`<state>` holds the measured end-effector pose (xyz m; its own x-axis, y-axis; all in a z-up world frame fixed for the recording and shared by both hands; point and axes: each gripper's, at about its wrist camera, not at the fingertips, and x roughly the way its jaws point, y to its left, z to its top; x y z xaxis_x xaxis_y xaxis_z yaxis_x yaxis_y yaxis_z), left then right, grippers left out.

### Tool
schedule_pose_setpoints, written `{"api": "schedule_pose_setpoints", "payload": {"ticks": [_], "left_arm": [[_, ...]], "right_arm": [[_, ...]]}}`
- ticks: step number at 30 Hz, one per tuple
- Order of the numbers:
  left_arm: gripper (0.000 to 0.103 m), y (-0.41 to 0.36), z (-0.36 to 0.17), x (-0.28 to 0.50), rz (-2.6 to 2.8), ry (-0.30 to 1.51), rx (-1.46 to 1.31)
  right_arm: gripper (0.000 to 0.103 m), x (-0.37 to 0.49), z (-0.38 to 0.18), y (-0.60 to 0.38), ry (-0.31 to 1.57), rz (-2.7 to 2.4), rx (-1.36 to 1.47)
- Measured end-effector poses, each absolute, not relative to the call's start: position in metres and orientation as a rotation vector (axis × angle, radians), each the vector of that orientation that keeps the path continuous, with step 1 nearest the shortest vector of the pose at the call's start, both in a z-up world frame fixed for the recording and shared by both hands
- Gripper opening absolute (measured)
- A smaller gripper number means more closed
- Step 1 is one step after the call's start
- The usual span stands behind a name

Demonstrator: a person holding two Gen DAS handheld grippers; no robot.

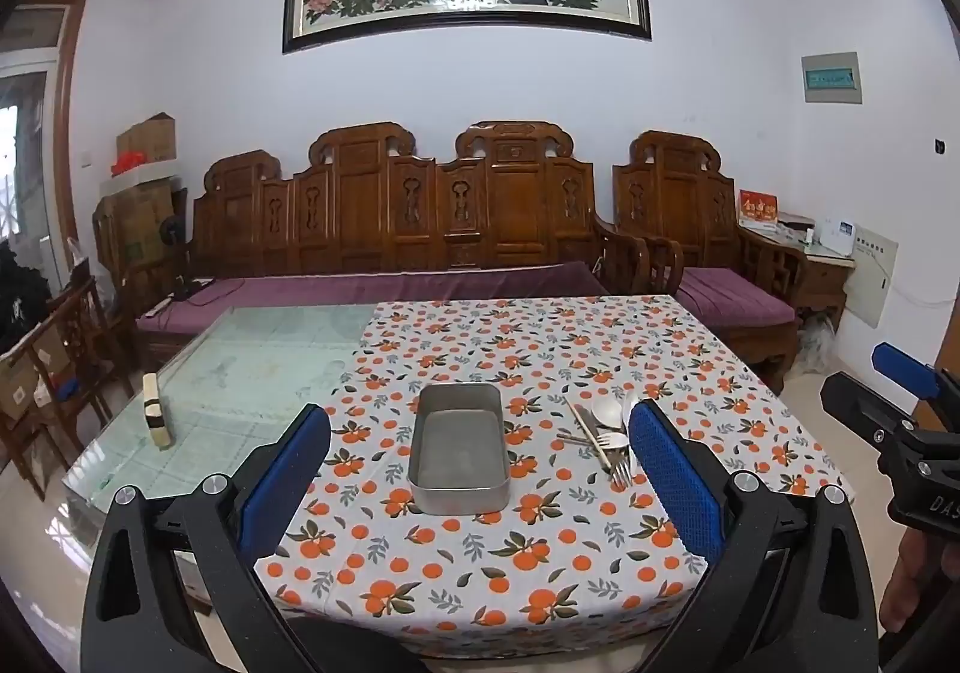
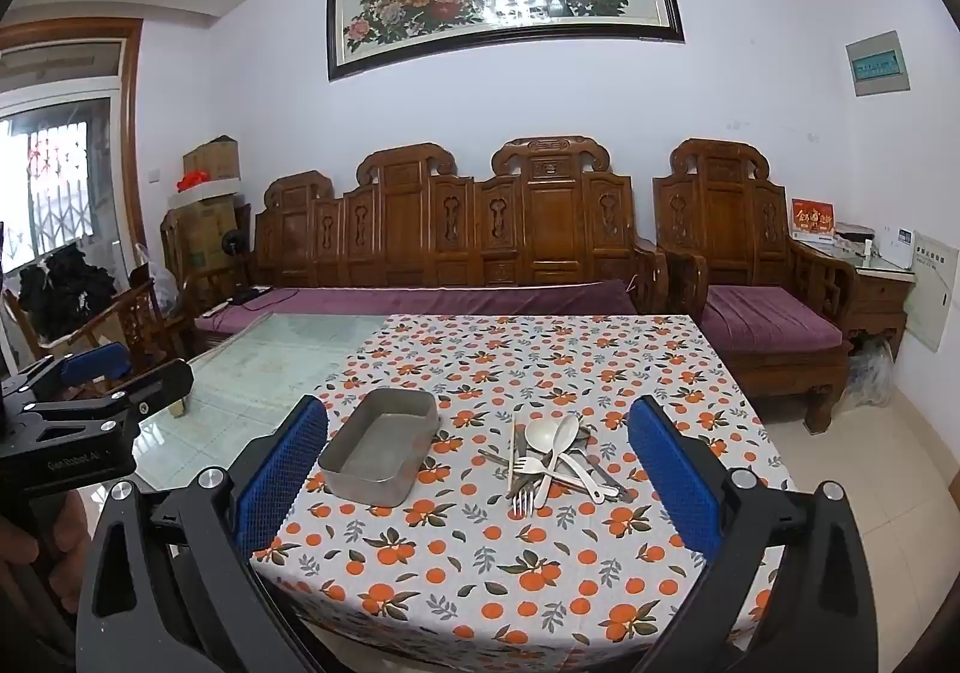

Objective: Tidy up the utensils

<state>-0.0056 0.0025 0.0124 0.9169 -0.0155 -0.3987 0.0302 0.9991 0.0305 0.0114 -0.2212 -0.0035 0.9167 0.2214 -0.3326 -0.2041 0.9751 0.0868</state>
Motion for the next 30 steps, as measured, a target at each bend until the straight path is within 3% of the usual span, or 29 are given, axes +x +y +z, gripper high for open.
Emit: {"api": "schedule_pose_setpoints", "payload": {"ticks": [30], "left_arm": [[0.097,0.0,0.011,-0.008,-0.04,0.407,0.047]], "right_arm": [[0.101,0.012,-0.006,-0.218,0.349,0.209,0.04]]}}
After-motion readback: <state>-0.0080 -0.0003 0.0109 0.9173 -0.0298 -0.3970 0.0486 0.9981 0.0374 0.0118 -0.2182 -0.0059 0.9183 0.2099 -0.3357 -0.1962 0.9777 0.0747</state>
